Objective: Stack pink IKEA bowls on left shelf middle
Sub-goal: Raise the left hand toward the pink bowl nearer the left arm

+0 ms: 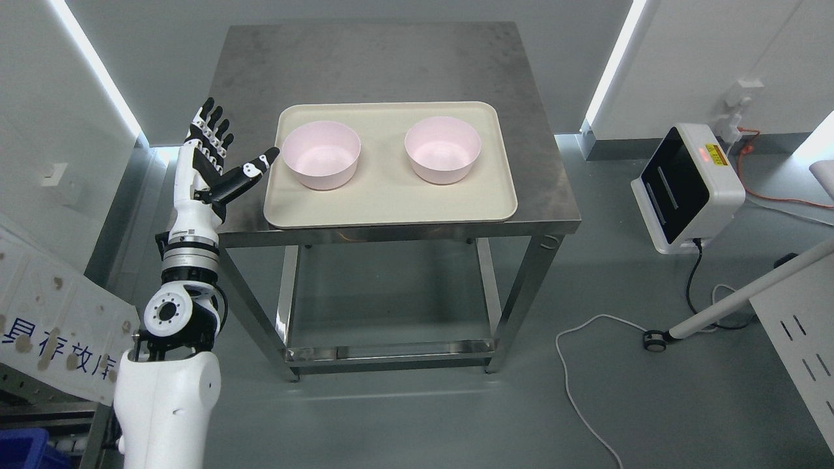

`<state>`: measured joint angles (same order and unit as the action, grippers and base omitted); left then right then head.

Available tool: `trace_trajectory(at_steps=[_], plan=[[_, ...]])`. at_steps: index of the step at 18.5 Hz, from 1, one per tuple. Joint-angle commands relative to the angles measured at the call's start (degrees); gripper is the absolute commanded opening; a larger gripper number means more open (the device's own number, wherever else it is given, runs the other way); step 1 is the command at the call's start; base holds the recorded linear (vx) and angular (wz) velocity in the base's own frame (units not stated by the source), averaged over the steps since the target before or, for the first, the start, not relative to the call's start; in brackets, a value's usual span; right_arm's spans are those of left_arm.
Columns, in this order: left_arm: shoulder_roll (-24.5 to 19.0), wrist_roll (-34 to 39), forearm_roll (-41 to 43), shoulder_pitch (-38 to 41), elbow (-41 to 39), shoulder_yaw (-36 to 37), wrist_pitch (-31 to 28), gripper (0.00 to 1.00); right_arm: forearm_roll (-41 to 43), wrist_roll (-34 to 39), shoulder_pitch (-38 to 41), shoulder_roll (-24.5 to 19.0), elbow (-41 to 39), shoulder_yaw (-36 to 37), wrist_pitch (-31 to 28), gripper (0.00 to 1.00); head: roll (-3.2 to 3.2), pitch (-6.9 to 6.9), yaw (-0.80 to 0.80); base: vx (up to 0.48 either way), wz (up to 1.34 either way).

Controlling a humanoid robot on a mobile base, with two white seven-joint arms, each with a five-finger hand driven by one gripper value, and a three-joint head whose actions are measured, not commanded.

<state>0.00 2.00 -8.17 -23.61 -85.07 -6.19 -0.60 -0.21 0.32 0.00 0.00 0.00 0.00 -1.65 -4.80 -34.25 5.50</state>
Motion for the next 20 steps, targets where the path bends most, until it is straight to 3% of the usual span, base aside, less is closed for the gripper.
trace_trajectory(at_steps=[1,11,16,20], plan=[[-1.1,-0.1,0.0,0.0,0.0,0.3,0.1,1.00,0.2,0.0,1.7,1.0,-1.9,0.7,-0.4,1.00,0.00,0.00,0.00,0.000,0.00],[-1.6,-4.5,0.2,-4.7,0.4,4.5,0.0,1.00,0.2,0.0,1.7,1.0,-1.9,0.6,-0.4,1.00,0.00,0.00,0.00,0.000,0.00],[-1.7,-5.3,6.9,-12.4,9.7,4.7,-0.5,1.00,0.2,0.0,1.7,1.0,-1.9,0.6,-0.3,1.00,0.00,0.00,0.00,0.000,0.00],[-4.8,-18.9,8.6,-17.1,19.5,8.5,0.2,1.00,0.2,0.0,1.7,1.0,-1.9,0.6,-0.3,1.00,0.00,0.00,0.00,0.000,0.00]])
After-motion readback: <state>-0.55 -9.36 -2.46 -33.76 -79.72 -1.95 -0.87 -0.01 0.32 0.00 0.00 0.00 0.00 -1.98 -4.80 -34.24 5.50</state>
